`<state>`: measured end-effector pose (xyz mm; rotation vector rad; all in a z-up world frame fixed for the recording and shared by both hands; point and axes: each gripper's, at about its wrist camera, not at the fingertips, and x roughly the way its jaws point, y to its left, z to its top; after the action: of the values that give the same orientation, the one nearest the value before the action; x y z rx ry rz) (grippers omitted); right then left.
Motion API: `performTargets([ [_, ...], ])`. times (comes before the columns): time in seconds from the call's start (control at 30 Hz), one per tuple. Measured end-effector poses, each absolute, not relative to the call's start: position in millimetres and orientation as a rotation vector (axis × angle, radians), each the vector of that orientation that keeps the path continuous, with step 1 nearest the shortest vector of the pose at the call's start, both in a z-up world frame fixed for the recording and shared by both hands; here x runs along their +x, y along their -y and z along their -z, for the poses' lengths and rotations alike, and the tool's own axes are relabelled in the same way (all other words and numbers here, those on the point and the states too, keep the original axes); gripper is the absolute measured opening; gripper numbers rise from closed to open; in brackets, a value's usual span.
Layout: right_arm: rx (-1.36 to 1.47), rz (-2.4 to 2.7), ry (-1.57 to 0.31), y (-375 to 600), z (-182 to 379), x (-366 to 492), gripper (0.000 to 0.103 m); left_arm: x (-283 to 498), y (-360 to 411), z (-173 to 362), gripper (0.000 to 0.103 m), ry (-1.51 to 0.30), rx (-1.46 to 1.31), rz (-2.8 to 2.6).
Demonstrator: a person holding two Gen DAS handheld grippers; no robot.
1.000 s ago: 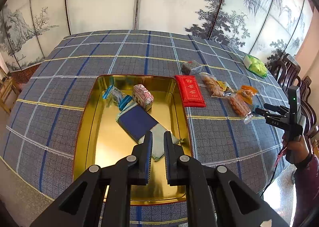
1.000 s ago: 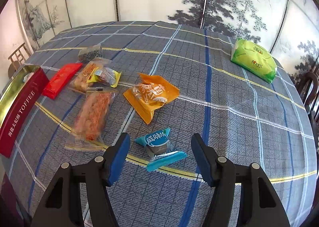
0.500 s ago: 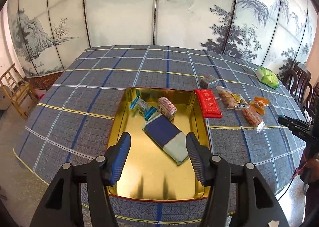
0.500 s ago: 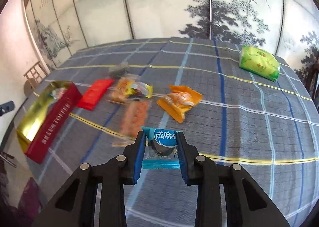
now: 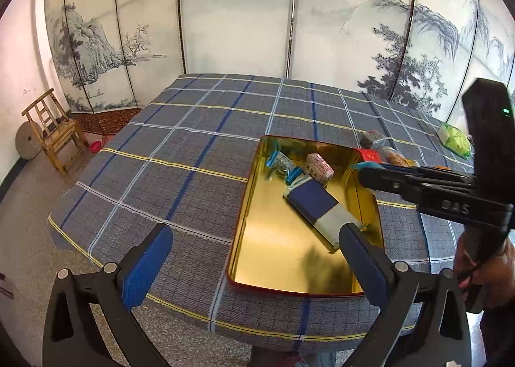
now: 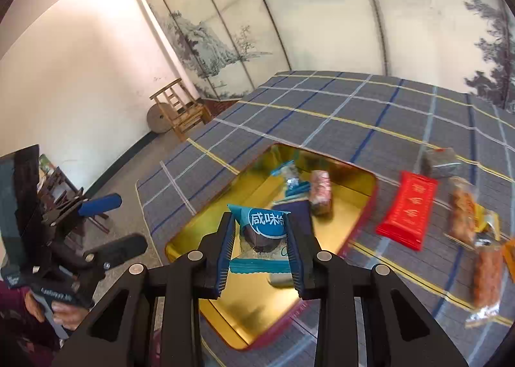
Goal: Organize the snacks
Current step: 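Grasp the blue-and-white candy with the right gripper and carry it to the tin, then open the right gripper to drop the candy into the tin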
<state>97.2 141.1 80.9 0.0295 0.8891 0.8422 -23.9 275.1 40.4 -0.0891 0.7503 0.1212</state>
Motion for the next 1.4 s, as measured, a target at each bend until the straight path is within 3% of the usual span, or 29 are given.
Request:
performTargets([
  [0.3,-0.064,-0.797,-1.042,-219,-40,152,0.033,-36,-297,-39,0.102,-0.672,-0.063,-0.083],
  [0.8,-0.078,-0.727,-1.136,-260,-10,182,0.033,-15,-303,-16,0.102,-0.738,-0.045,-0.114],
  [1.13,0.053,-0.796,-0.979,-241,-40,167,0.034,-18,-298,-13,0.102,-0.758,-0.028,-0.099],
  [1.33,0.033,-0.688,-0.747,-158,-69,112,0.052,-23,-285,-17,0.102,-0.762,-0.001,-0.042],
  [1.4,0.004,-0.589,-0.702,-117,-69,92,0.053,-23,-275,-20,0.102,-0.768,0.011,0.009],
])
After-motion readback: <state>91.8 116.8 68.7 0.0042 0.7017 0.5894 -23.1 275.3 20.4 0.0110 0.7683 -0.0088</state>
